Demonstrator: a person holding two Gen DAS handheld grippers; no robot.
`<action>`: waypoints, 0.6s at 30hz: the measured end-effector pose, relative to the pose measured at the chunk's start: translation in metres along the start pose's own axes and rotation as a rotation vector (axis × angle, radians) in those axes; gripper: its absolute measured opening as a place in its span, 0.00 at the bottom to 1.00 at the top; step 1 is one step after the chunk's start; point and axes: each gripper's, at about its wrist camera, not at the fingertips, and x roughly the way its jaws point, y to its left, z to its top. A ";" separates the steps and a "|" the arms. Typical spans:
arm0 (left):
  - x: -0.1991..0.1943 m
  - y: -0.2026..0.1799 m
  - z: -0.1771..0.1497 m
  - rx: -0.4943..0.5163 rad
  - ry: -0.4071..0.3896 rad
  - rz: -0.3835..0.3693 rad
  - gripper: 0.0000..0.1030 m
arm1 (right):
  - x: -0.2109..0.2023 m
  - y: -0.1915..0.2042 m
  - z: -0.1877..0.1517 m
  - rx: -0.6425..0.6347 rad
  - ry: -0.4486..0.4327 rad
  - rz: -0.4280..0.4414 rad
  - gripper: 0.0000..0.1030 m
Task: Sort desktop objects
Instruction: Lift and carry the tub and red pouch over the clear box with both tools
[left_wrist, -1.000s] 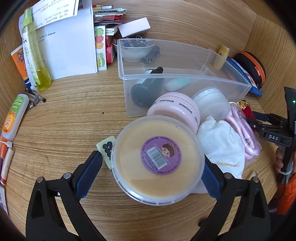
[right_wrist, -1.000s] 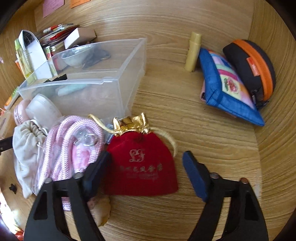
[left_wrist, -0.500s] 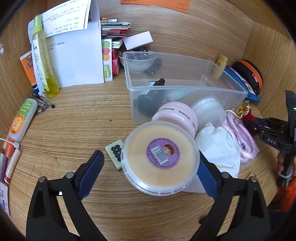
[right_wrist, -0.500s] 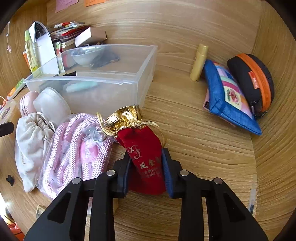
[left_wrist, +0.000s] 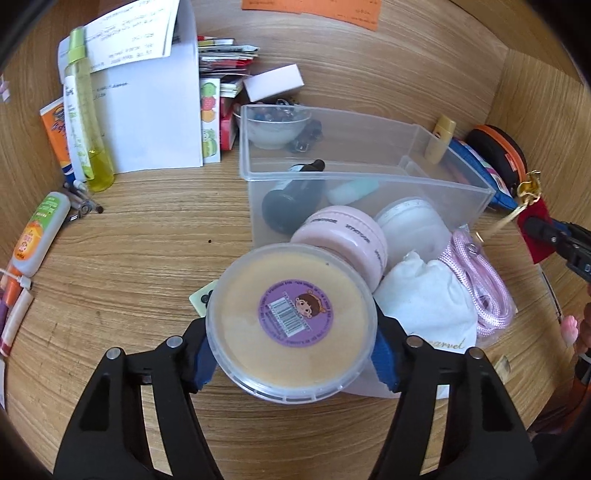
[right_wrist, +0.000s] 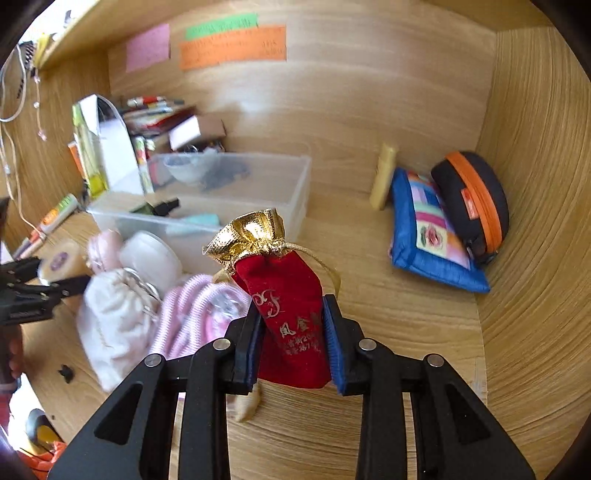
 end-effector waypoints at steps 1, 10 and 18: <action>0.000 0.002 0.000 -0.007 0.001 0.000 0.65 | -0.003 0.002 0.002 -0.001 -0.010 0.005 0.26; -0.018 0.015 0.006 -0.047 -0.031 -0.015 0.65 | -0.012 0.016 0.013 -0.016 -0.045 0.047 0.26; -0.041 0.012 0.024 -0.035 -0.096 -0.009 0.65 | -0.011 0.023 0.022 -0.009 -0.064 0.086 0.27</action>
